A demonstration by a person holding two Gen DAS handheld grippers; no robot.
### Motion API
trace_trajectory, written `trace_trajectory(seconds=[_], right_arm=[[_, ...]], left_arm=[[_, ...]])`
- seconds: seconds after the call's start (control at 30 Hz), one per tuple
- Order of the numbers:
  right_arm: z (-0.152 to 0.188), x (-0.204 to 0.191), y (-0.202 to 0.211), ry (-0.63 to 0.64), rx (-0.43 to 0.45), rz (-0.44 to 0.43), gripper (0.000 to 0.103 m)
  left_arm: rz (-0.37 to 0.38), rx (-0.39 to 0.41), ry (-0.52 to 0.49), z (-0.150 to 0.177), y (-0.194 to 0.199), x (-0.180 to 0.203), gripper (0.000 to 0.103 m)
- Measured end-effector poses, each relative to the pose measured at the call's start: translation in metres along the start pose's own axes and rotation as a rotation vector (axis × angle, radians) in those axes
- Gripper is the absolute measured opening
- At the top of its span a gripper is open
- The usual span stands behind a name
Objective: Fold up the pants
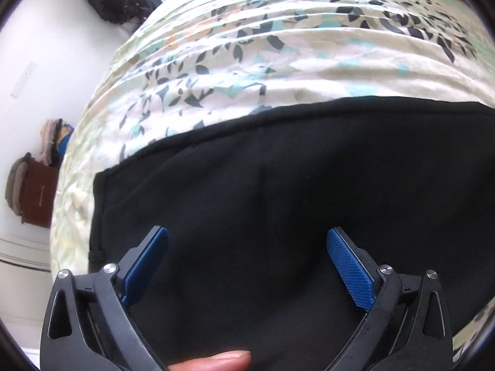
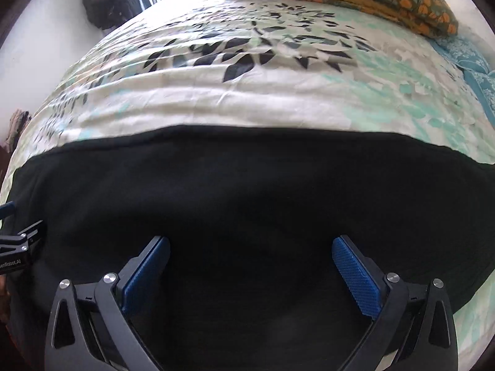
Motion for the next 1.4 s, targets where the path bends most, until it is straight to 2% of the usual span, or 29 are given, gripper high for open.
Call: trace_trajectory(seconds=[0.07, 0.17, 0.2, 0.3, 0.33, 0.37, 0.43, 0.53, 0.6, 0.67, 0.7, 0.77, 0.8, 0.83, 0.87, 0.9, 0.93, 0.97, 1.07, 1.1, 1.2, 1.27, 1.33, 1.37, 1.4], right_arm=[[-0.007, 0.007, 0.004, -0.05, -0.022, -0.047, 0.103], [-0.005, 0.022, 0.029, -0.025, -0.013, -0.112, 0.103], [-0.003, 0.031, 0.035, -0.017, -0.003, -0.117, 0.103], [0.004, 0.079, 0.021, -0.011, -0.067, -0.05, 0.103], [-0.001, 0.089, 0.02, 0.013, -0.032, -0.057, 0.103], [-0.01, 0.099, 0.02, 0.033, -0.005, -0.026, 0.103], [-0.027, 0.12, 0.015, 0.022, 0.011, 0.036, 0.103], [-0.046, 0.141, 0.018, -0.028, 0.004, 0.007, 0.103], [-0.055, 0.155, 0.036, -0.027, 0.018, 0.004, 0.103], [-0.058, 0.182, 0.055, -0.01, 0.034, 0.044, 0.103], [-0.057, 0.203, 0.055, -0.014, 0.021, 0.09, 0.103], [-0.046, 0.258, 0.049, -0.069, -0.035, 0.204, 0.103], [-0.041, 0.286, 0.046, -0.122, -0.045, 0.21, 0.103], [-0.041, 0.309, 0.052, -0.201, 0.011, 0.157, 0.103], [-0.044, 0.33, 0.058, -0.274, 0.049, 0.19, 0.103], [-0.046, 0.348, 0.062, -0.339, 0.076, 0.212, 0.103], [-0.049, 0.358, 0.063, -0.399, 0.1, 0.17, 0.103], [-0.052, 0.362, 0.063, -0.422, 0.111, 0.162, 0.103], [-0.063, 0.346, 0.064, -0.298, 0.065, 0.264, 0.103], [-0.063, 0.339, 0.071, -0.269, 0.074, 0.268, 0.103], [-0.041, 0.322, 0.088, -0.258, 0.093, 0.155, 0.103], [-0.018, 0.335, 0.08, -0.25, 0.047, 0.21, 0.103], [-0.008, 0.345, 0.086, -0.241, 0.1, 0.146, 0.103], [-0.009, 0.347, 0.092, -0.241, 0.116, 0.133, 0.102], [-0.011, 0.346, 0.099, -0.249, 0.123, 0.141, 0.102]], left_arm=[[0.038, -0.021, -0.019, 0.0, 0.007, -0.004, 0.102], [0.108, 0.049, 0.03, -0.001, 0.02, -0.027, 0.102], [0.111, 0.059, 0.049, -0.002, 0.016, -0.034, 0.102], [0.035, 0.004, 0.063, -0.003, -0.024, -0.041, 0.103], [0.066, 0.009, 0.096, -0.006, -0.033, -0.041, 0.103], [0.089, 0.026, 0.152, -0.012, -0.036, -0.043, 0.103], [0.073, 0.02, 0.187, -0.019, -0.038, -0.046, 0.103], [0.051, -0.008, 0.159, -0.025, -0.036, -0.048, 0.103], [0.038, 0.011, 0.139, -0.025, -0.026, -0.058, 0.102], [0.02, 0.065, 0.124, -0.021, -0.018, -0.073, 0.102], [0.001, 0.068, 0.118, -0.018, -0.022, -0.08, 0.102], [-0.044, 0.038, 0.119, -0.009, -0.043, -0.092, 0.103], [-0.028, 0.029, 0.15, -0.005, -0.054, -0.099, 0.103], [0.033, 0.038, 0.206, -0.002, -0.06, -0.106, 0.103], [0.072, 0.036, 0.26, 0.0, -0.065, -0.113, 0.103], [0.081, 0.037, 0.287, 0.001, -0.066, -0.116, 0.103], [0.074, 0.046, 0.296, -0.001, -0.067, -0.117, 0.103], [0.068, 0.048, 0.297, -0.002, -0.068, -0.117, 0.103], [0.047, 0.035, 0.295, -0.004, -0.06, -0.121, 0.103], [0.024, 0.039, 0.286, -0.001, -0.054, -0.124, 0.102], [-0.001, 0.071, 0.236, 0.017, -0.043, -0.13, 0.102], [-0.016, 0.069, 0.225, 0.034, -0.052, -0.135, 0.103], [0.044, 0.074, 0.281, 0.041, -0.059, -0.145, 0.103], [0.069, 0.05, 0.321, 0.042, -0.06, -0.152, 0.103], [0.065, 0.026, 0.362, 0.042, -0.059, -0.159, 0.103]])
Point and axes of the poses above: each gripper's, at about its wrist camera, not at the fingertips, and y roughly against the way its jaws point, x to its right, z to its underside, the point moved 6 cm from there along -y, roughly the way its jaws point, and after that the axes turned 5 degrees about -z, right-handed, at the moved point
